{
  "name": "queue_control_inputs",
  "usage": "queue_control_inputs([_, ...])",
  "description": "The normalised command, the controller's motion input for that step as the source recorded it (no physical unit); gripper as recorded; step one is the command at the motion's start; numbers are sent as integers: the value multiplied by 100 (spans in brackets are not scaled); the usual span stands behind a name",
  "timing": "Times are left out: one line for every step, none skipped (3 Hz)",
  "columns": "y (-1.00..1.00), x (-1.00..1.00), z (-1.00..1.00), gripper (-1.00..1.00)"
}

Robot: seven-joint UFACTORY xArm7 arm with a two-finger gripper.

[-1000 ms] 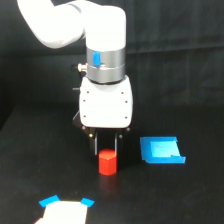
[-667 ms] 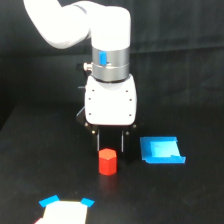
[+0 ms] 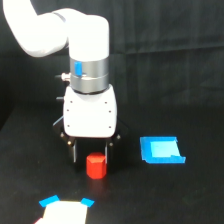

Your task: Pick up the red object from the table

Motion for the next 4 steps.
queue_control_inputs([-14, 51, -85, 96])
queue_control_inputs([2, 18, -41, -80])
queue_control_inputs([57, -47, -15, -100])
queue_control_inputs([67, -7, -9, -100])
